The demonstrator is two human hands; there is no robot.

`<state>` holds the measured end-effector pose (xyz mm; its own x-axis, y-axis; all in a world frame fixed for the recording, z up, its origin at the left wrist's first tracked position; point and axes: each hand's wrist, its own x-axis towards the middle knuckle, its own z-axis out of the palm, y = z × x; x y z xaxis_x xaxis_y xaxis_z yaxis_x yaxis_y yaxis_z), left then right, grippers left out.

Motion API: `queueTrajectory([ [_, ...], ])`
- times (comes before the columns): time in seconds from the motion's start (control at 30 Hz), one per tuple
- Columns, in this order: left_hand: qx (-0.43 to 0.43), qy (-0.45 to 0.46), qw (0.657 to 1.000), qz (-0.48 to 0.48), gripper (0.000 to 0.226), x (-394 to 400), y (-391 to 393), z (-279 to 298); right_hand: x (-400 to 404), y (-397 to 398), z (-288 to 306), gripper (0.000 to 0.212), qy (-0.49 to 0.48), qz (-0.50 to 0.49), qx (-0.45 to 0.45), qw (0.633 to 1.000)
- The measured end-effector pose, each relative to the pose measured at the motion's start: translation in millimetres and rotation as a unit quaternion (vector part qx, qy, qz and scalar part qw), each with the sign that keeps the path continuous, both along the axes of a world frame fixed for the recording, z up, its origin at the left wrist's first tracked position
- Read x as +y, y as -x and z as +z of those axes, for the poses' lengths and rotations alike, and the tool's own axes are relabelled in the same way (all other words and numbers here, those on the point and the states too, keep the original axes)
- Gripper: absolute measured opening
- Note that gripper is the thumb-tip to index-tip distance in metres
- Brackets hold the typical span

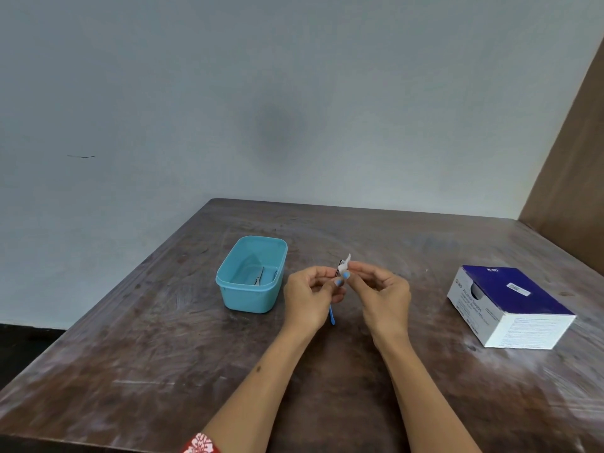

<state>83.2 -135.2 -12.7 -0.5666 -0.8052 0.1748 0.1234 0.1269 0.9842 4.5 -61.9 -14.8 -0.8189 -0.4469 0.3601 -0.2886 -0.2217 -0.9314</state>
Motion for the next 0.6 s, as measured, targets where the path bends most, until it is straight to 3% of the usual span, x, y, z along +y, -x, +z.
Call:
queueTrajectory([
  [0.33,-0.033,0.010,0.999,-0.035,0.017,-1.1,-1.5,0.5,-0.4,2.3,-1.2,0.025,0.016,0.040,-0.063,0.997],
  [0.6,-0.025,-0.008,0.998,-0.056,0.016,0.3,-3.8,3.5,2.1,0.1,3.4,0.015,0.049,0.097,-0.139,0.984],
])
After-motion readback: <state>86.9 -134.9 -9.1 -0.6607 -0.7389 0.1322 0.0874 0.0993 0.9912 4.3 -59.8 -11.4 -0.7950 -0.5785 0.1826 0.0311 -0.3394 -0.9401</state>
